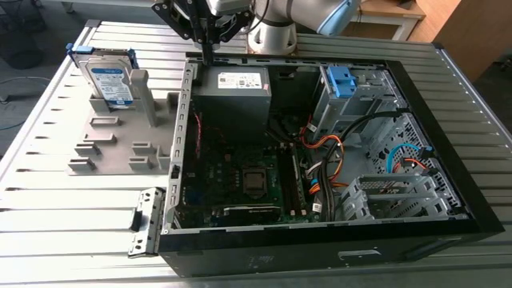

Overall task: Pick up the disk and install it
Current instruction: 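Reach for the disk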

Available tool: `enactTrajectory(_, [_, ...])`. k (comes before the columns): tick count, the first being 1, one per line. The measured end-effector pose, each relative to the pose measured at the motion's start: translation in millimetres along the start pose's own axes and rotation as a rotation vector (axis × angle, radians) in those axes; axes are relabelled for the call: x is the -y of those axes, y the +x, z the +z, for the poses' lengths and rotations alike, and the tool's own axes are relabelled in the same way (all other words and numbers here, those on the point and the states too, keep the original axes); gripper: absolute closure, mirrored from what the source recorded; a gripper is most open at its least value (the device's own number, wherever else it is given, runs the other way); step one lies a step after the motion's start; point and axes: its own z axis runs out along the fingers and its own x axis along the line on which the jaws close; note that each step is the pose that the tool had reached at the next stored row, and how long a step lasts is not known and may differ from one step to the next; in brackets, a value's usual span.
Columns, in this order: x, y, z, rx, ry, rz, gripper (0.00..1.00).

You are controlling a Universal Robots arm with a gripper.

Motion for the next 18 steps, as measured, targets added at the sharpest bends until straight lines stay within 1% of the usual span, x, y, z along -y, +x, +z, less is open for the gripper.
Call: enactTrajectory(18, [0.9, 12.5, -0.3, 0.0000, -0.0001, 0.000, 0.89])
